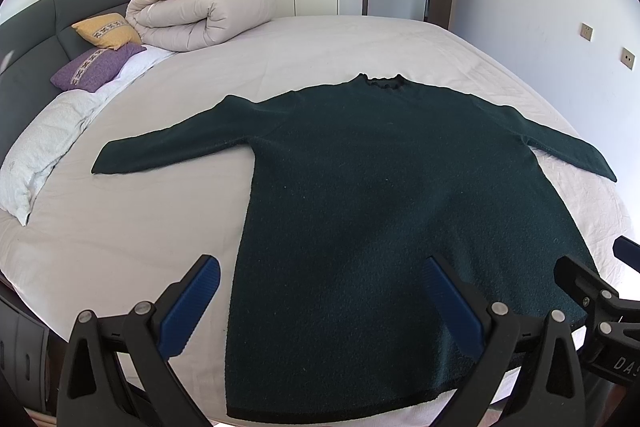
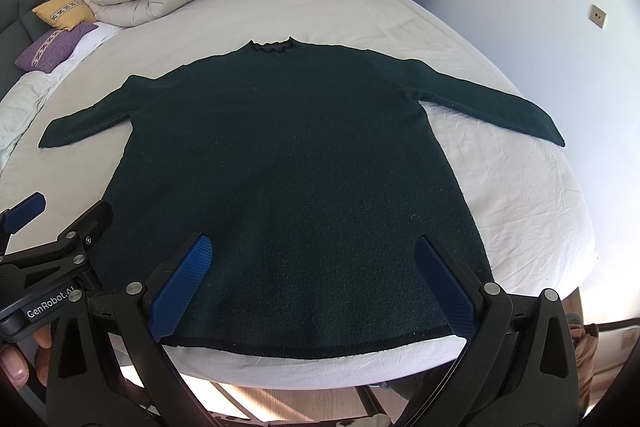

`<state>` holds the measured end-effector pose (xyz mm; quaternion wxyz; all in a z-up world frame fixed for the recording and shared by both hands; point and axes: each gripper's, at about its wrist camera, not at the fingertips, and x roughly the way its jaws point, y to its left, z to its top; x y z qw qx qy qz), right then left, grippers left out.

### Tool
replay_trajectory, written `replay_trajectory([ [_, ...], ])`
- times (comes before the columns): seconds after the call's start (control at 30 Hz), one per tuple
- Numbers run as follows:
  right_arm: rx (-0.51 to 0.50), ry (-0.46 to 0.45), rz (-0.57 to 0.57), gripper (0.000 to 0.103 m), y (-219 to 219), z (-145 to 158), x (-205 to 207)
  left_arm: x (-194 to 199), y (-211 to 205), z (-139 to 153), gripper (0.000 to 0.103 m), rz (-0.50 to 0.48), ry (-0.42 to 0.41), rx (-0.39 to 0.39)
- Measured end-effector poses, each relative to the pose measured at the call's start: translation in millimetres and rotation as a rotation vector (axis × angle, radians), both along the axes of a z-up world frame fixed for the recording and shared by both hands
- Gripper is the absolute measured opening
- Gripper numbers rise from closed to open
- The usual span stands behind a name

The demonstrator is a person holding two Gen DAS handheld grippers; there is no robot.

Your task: Fold small clothes

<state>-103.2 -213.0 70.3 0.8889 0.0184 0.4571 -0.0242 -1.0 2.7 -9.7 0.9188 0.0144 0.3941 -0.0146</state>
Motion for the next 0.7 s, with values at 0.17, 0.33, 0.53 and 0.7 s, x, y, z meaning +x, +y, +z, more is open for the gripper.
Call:
replay_trajectory([
  [0.17, -0.001, 0.002, 0.0, 0.103, 0.1, -0.6, -0.2, 0.2, 0.1, 0.2, 0.103, 0.0, 0.0, 0.0],
  [0.33, -0.003, 0.005, 0.001, 0.103, -0.3, 0.3, 0.6, -0.4, 0.3, -0.4, 0.103, 0.0, 0.001, 0.0],
  [0.53, -0.004, 0.007, 0.001, 0.103, 0.2, 0.1, 0.5, -0.4, 0.3, -2.9, 0.103, 0.002, 0.004, -0.002],
  [0.7, -0.007, 0.011, 0.002, 0.103, 0.7, -0.6, 0.3, -2.6, 1.4, -7.2, 0.103, 0.005, 0.008, -0.01],
])
